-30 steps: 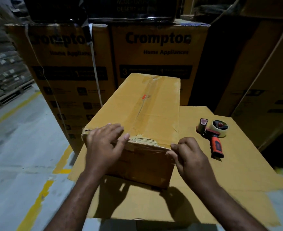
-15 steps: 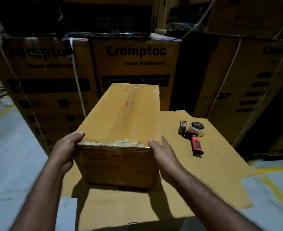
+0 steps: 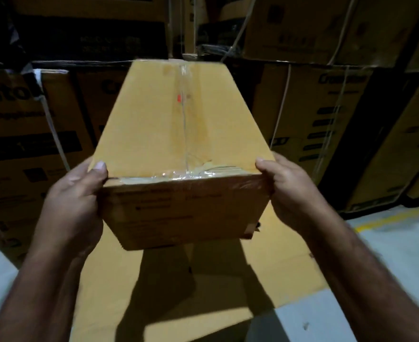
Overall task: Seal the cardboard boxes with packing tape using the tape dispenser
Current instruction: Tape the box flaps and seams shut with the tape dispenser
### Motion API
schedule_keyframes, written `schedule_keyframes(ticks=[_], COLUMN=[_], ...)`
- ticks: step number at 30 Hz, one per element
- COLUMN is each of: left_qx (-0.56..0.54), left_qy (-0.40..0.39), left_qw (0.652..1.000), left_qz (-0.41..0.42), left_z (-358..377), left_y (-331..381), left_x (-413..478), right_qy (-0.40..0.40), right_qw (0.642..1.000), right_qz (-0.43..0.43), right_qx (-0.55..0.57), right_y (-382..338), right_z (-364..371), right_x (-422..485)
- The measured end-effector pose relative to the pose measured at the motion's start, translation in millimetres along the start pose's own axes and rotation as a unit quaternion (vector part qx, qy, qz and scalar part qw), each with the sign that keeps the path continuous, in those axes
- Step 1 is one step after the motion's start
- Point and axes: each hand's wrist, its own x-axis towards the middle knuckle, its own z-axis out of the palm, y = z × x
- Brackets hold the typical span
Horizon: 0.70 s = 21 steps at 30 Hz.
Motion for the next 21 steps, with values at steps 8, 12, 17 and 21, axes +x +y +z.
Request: schedule_keyframes(ticks=[8,12,17,21], left_qx=[-0.014,-0.038,-0.06,-0.061], left_qy=[-0.094,-0.128,-0.143,-0.176], left_qw=[0.994,0.991,0.986,0.976], left_qz=[0.047,0.018,-0.056,-0.116], left_z=[157.6,259.9,378.3,449.0], left_y=[-14.6,-32.9,-66.2,-99.9], left_x=[-17.7,-29.4,-48.3,-58.3], right_qy=[0.102,0.163,0.258,0.305], right_qw=[0.99,0.981,0.962,0.951], right_qz=[-0.098,-0.105,-0.086,-0.055], right_qx=[-0.008,-0.006,0.003,-0.013], right_y=[-61.4,-76.6,-85.3,-85.8], right_z=[-150.3,-238.9,-348.4,-413.9], right_x=[-15.6,-19.0,-15.3,-9.7])
